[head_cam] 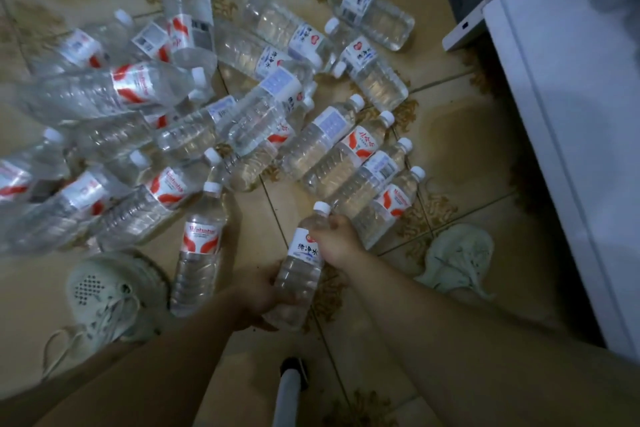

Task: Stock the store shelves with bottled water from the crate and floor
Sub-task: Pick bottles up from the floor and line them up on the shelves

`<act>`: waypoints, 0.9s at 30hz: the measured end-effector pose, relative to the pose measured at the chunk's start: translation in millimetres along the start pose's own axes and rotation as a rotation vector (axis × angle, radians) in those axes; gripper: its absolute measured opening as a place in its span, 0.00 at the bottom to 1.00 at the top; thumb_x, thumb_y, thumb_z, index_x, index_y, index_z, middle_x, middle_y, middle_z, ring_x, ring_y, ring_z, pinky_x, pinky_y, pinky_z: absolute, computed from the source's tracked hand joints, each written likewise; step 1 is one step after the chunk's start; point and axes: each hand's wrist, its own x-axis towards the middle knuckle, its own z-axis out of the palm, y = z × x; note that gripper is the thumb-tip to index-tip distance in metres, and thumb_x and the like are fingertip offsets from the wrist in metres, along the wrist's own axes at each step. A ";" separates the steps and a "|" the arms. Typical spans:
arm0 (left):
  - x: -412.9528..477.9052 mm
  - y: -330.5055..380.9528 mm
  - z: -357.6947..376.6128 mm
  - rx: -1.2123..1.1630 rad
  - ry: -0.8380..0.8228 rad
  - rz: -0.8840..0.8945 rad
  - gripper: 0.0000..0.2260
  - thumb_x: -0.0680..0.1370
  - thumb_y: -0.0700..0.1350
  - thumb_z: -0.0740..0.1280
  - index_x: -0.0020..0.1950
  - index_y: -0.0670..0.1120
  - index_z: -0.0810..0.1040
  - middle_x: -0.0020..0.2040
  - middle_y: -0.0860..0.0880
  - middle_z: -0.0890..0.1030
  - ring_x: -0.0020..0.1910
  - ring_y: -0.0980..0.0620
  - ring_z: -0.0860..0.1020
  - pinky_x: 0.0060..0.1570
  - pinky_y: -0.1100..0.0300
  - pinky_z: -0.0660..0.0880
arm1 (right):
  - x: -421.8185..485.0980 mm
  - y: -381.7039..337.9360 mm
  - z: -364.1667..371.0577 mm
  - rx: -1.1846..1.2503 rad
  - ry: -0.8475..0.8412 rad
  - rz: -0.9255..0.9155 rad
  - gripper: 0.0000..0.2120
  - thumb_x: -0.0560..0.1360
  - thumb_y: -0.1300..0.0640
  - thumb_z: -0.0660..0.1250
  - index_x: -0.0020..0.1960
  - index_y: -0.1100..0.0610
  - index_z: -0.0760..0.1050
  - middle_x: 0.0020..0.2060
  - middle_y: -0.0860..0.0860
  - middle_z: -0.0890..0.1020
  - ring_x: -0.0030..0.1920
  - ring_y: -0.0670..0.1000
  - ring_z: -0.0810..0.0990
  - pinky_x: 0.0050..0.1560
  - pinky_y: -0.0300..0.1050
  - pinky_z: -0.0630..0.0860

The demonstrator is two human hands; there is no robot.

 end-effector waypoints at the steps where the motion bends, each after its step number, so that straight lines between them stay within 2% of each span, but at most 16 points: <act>1: -8.6 4.2 -0.7 -0.033 -0.009 0.017 0.21 0.75 0.43 0.70 0.67 0.53 0.71 0.55 0.47 0.79 0.51 0.45 0.80 0.38 0.54 0.79 | -7.9 -1.3 -1.3 0.042 -0.018 -0.028 0.16 0.73 0.54 0.67 0.59 0.53 0.73 0.49 0.55 0.82 0.47 0.54 0.83 0.50 0.51 0.81; 3: -29.6 16.9 -3.0 -0.089 -0.033 0.082 0.22 0.75 0.41 0.70 0.67 0.51 0.71 0.55 0.46 0.80 0.51 0.45 0.80 0.40 0.54 0.79 | -30.8 -11.8 -4.5 0.127 -0.033 -0.098 0.26 0.72 0.49 0.67 0.68 0.49 0.67 0.52 0.52 0.81 0.49 0.53 0.82 0.55 0.55 0.80; 5: -56.6 33.8 -4.5 -0.114 -0.049 0.163 0.24 0.74 0.41 0.72 0.68 0.50 0.70 0.57 0.45 0.80 0.52 0.44 0.81 0.42 0.51 0.80 | -59.4 -28.4 -12.1 0.196 -0.006 -0.183 0.26 0.76 0.47 0.65 0.71 0.42 0.62 0.54 0.48 0.79 0.49 0.50 0.81 0.57 0.52 0.78; 8: -106.2 59.2 -4.2 -0.148 -0.037 0.299 0.30 0.68 0.40 0.76 0.67 0.52 0.70 0.59 0.43 0.79 0.55 0.38 0.80 0.51 0.37 0.78 | -109.9 -55.7 -33.8 0.252 0.032 -0.369 0.26 0.78 0.46 0.63 0.74 0.43 0.60 0.55 0.48 0.80 0.52 0.49 0.80 0.55 0.48 0.76; 10: -143.8 73.9 1.8 -0.162 -0.042 0.413 0.31 0.65 0.39 0.75 0.66 0.52 0.71 0.59 0.42 0.80 0.56 0.36 0.79 0.53 0.33 0.75 | -149.1 -72.6 -48.2 0.291 0.046 -0.480 0.25 0.78 0.44 0.62 0.74 0.42 0.61 0.58 0.46 0.78 0.54 0.49 0.78 0.52 0.46 0.75; 11: -164.0 80.7 6.9 -0.161 -0.052 0.468 0.32 0.64 0.39 0.75 0.66 0.52 0.70 0.59 0.42 0.80 0.57 0.37 0.79 0.53 0.33 0.75 | -169.4 -78.6 -55.3 0.326 0.043 -0.528 0.27 0.75 0.42 0.62 0.73 0.42 0.63 0.60 0.47 0.77 0.56 0.50 0.78 0.55 0.49 0.76; 13: -204.6 89.7 18.9 -0.143 -0.080 0.576 0.34 0.62 0.41 0.76 0.66 0.50 0.70 0.59 0.42 0.80 0.57 0.38 0.79 0.53 0.33 0.75 | -202.8 -85.0 -68.9 0.425 0.033 -0.650 0.29 0.70 0.41 0.60 0.71 0.41 0.67 0.63 0.50 0.78 0.60 0.55 0.78 0.61 0.58 0.75; 14: -224.0 92.4 24.9 -0.127 -0.088 0.625 0.34 0.61 0.42 0.77 0.66 0.50 0.70 0.59 0.42 0.80 0.56 0.39 0.80 0.52 0.35 0.76 | -222.9 -86.6 -76.0 0.479 0.029 -0.721 0.27 0.71 0.44 0.59 0.70 0.42 0.68 0.62 0.53 0.79 0.60 0.57 0.79 0.62 0.59 0.75; 16: -261.6 95.6 36.3 -0.104 -0.104 0.712 0.34 0.60 0.43 0.77 0.64 0.50 0.72 0.57 0.44 0.81 0.52 0.42 0.81 0.44 0.42 0.79 | -261.4 -86.6 -90.1 0.574 0.015 -0.841 0.23 0.74 0.50 0.58 0.69 0.45 0.70 0.60 0.58 0.80 0.57 0.57 0.80 0.57 0.55 0.75; 19: -313.5 97.0 54.1 -0.082 -0.138 0.824 0.29 0.63 0.39 0.73 0.63 0.49 0.73 0.55 0.46 0.82 0.50 0.43 0.82 0.36 0.49 0.79 | -316.1 -87.0 -106.8 0.653 -0.003 -1.010 0.19 0.77 0.53 0.57 0.68 0.45 0.71 0.59 0.59 0.79 0.54 0.57 0.80 0.55 0.55 0.76; 23: -367.5 96.1 76.5 -0.048 -0.141 0.965 0.29 0.64 0.35 0.71 0.64 0.48 0.72 0.58 0.42 0.80 0.55 0.36 0.80 0.35 0.49 0.80 | -373.5 -81.8 -127.5 0.666 -0.027 -1.194 0.22 0.80 0.52 0.57 0.74 0.49 0.64 0.61 0.56 0.79 0.55 0.54 0.81 0.52 0.52 0.80; 25: -385.0 96.7 86.8 -0.028 -0.140 1.013 0.31 0.63 0.36 0.73 0.64 0.48 0.72 0.57 0.42 0.81 0.55 0.36 0.80 0.34 0.50 0.79 | -394.5 -79.0 -136.5 0.660 -0.047 -1.266 0.20 0.83 0.55 0.54 0.75 0.50 0.63 0.61 0.56 0.79 0.53 0.52 0.82 0.49 0.49 0.79; 27: -400.7 96.5 100.5 -0.005 -0.140 1.051 0.32 0.62 0.36 0.74 0.64 0.48 0.72 0.56 0.43 0.81 0.54 0.37 0.81 0.34 0.51 0.79 | -414.6 -71.4 -146.7 0.685 -0.054 -1.321 0.19 0.84 0.56 0.52 0.75 0.52 0.62 0.60 0.57 0.79 0.52 0.52 0.81 0.51 0.50 0.79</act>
